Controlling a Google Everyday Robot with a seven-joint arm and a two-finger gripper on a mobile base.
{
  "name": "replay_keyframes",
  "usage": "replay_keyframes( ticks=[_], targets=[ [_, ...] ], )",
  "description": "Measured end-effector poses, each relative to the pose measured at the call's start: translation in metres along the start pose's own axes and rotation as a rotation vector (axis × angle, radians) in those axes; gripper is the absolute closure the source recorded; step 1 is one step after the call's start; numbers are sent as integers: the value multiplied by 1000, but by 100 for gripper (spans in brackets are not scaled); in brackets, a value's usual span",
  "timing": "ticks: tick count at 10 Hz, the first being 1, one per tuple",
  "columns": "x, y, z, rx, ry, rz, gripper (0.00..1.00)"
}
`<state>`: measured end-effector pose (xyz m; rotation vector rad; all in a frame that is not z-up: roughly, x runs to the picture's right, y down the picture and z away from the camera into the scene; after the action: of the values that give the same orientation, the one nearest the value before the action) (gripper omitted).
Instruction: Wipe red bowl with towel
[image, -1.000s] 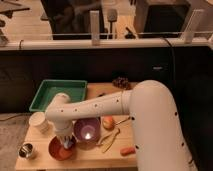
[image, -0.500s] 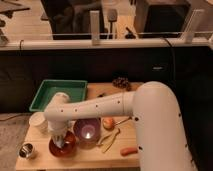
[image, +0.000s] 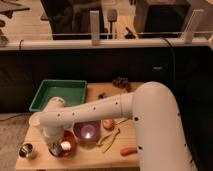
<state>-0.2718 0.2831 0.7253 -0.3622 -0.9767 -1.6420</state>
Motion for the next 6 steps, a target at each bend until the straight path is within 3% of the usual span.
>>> replay_keyframes(
  ticks=[3,6],
  targets=[
    [-16,13,-1,4,-33,9,100],
    [-16,11,-1,4,-34,6,100]
  ],
)
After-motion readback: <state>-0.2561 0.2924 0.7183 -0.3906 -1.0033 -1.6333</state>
